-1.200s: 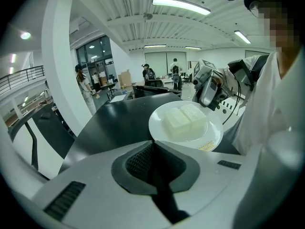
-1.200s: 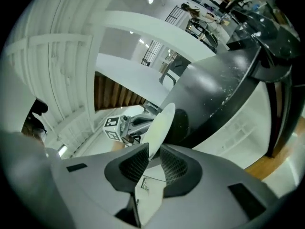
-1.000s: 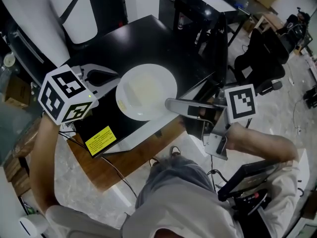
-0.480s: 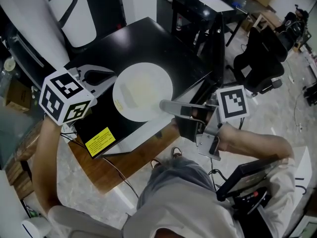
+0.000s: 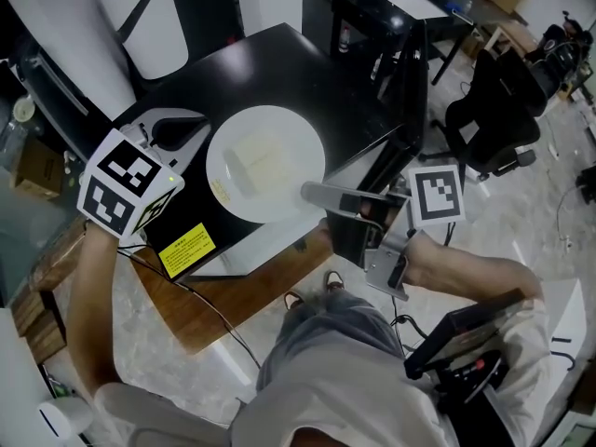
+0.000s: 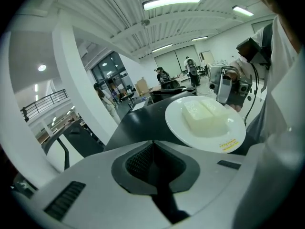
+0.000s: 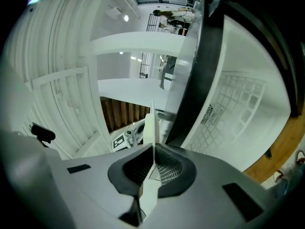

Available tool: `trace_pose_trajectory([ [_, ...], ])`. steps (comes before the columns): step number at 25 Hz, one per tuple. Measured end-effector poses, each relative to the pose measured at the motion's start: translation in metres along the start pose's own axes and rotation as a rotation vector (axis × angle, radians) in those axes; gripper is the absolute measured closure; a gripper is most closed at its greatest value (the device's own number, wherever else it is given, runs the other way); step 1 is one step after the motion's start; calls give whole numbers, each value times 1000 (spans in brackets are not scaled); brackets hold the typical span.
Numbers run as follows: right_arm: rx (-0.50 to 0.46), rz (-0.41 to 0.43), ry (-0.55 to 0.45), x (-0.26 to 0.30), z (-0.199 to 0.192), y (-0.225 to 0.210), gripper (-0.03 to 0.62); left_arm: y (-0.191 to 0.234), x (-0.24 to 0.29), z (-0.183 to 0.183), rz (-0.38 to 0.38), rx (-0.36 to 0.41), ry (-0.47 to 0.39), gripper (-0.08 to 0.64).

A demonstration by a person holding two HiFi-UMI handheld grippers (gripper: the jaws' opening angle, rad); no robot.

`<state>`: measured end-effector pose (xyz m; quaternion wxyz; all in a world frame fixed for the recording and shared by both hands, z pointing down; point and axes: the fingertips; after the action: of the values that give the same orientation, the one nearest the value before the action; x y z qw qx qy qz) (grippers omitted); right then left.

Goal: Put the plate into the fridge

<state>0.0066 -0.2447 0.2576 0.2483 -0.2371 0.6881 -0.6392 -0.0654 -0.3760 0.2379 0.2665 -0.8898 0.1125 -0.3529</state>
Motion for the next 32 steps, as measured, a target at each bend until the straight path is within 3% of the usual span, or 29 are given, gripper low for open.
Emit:
trace_pose_trajectory([
  [5,30,26,-22,-4,0,-7,568,20,-29,13,206,-5,-66,540],
  [11,-11,20,-26,-6,-1,-5,568,4,-61,42,400,-35,-188,540],
  [18,-69,-19,36,-10,-8,-1,568,-36,-61,72,483,-59,-163,540],
  [23,-105,-6,116,-51,-33,2,568,-91,-57,123,564,-97,-139,540],
  [26,-103,1,156,-83,-55,5,568,-129,-66,154,615,-158,-141,540],
  [32,-99,5,191,-147,-70,-15,568,-207,-37,193,622,-237,-105,540],
])
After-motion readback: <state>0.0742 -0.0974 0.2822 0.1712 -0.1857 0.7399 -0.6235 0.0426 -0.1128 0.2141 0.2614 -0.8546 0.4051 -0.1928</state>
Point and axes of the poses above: the fingertips, and each gripper's own axes: x forward along the fingers, y to its left, z out of its top, and after that the axes turned 13 degrees about x, right-handed
